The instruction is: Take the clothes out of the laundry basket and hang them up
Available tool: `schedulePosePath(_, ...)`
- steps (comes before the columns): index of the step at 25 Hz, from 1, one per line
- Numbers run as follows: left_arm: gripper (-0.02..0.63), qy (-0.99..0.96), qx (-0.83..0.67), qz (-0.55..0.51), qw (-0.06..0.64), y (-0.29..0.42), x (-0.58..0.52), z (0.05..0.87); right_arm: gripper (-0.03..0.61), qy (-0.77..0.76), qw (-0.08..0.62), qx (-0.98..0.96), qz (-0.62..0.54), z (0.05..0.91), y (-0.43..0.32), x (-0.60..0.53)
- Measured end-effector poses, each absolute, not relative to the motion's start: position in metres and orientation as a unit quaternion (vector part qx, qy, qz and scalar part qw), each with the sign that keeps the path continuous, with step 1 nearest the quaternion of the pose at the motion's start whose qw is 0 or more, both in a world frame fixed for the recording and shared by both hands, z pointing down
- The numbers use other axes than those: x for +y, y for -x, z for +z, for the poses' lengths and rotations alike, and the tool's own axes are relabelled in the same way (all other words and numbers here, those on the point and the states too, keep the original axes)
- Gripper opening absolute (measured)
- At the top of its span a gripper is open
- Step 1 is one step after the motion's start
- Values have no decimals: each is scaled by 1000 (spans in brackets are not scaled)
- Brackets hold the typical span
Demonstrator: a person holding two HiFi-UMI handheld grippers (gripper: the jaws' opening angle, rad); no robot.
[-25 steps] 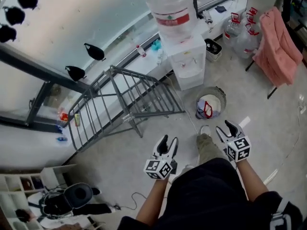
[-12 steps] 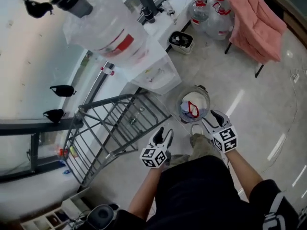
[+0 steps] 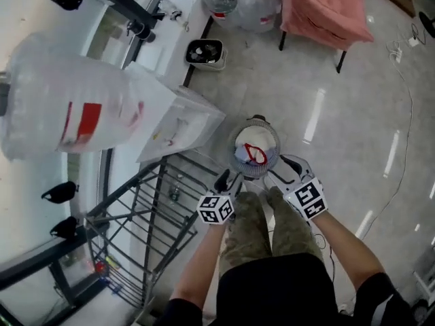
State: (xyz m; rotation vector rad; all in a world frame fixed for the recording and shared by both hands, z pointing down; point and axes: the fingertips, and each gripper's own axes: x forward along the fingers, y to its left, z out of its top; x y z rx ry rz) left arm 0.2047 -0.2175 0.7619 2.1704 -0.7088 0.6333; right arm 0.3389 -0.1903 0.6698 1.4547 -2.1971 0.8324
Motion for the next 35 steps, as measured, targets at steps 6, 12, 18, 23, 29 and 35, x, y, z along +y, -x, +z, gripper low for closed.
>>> schedulePosePath(6,196,-865,-199,301,349,-237,-212,890,195,-547,158,-753,329,745,-341,-192)
schedulePosePath(12,196,-863,-149,371,308,-239,-211,1020,193,-554,162,-736,355,860,-322,-169)
schedulePosePath(18,196,-855,-107,425,276,-233,-208,1127,193,-568,152,-703,400,956,-320,-146)
schedulePosePath(23,198,-847,-107,454,257,-228,-212,1188,193,-566,176,-710,379,1003,-315,-141)
schedulePosePath(29,198,-846,-82,478,222,-246,-214,1235,193,-565,172,-711,380,1033,-301,-137)
schedulePosePath(35,204,-839,-71,496,213,-265,-225,1274,193,-581,150,-702,383,1052,-304,-149)
